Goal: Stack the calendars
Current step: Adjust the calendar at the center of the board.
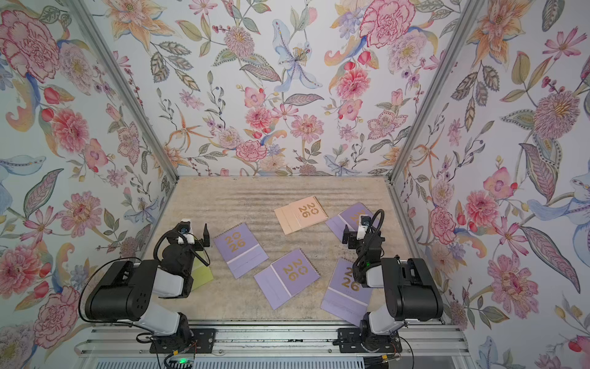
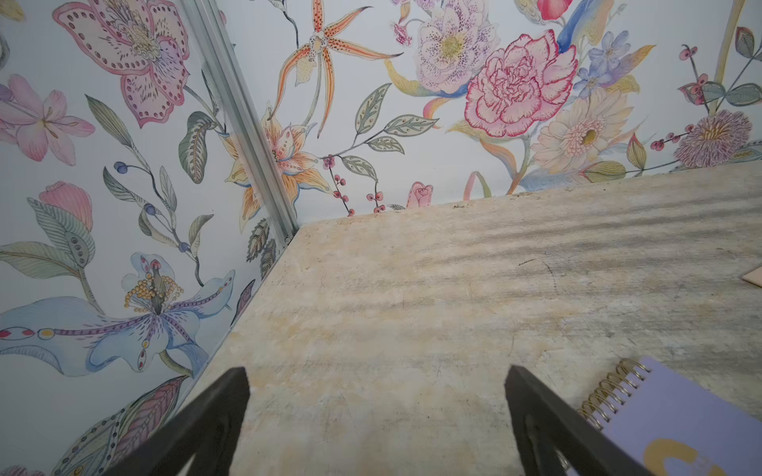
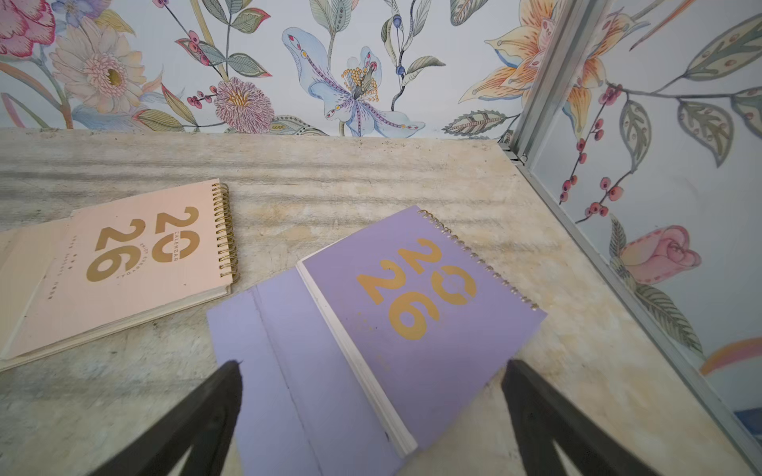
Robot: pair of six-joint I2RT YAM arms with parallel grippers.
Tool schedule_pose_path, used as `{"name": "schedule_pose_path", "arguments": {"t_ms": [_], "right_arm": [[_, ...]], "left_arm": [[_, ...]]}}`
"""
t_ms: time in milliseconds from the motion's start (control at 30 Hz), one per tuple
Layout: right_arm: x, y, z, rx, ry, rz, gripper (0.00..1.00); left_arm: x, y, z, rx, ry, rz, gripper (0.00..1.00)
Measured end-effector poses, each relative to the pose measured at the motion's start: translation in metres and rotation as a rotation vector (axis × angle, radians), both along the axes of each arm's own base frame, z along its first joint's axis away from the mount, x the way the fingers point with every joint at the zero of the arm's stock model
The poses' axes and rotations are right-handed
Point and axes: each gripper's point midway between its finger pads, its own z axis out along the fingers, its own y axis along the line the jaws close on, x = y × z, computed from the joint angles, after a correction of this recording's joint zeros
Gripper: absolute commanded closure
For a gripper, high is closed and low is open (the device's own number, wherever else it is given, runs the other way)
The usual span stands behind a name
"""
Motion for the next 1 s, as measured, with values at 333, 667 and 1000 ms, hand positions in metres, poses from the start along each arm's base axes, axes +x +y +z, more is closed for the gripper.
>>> {"name": "schedule_pose_path", "arguments": {"t_ms": [333,667,1000], "right_arm": [[0.0000,0.0000,0.0000,0.000,0.000,0.000,0.01],[0.0000,0.0000,0.0000,0.000,0.000,0.000,0.01],[-0.0016,-0.0023,-0.0006,0.002,0.015,-0.010,0.01]], "left_arm": [[0.0000,0.0000,0.0000,0.000,0.000,0.000,0.00],[0.0000,0.0003,-0.0001,0.000,0.000,0.002,0.00],[0.0007,0.0002,-0.0018,-0.001,0.009,0.001,0.00]]}}
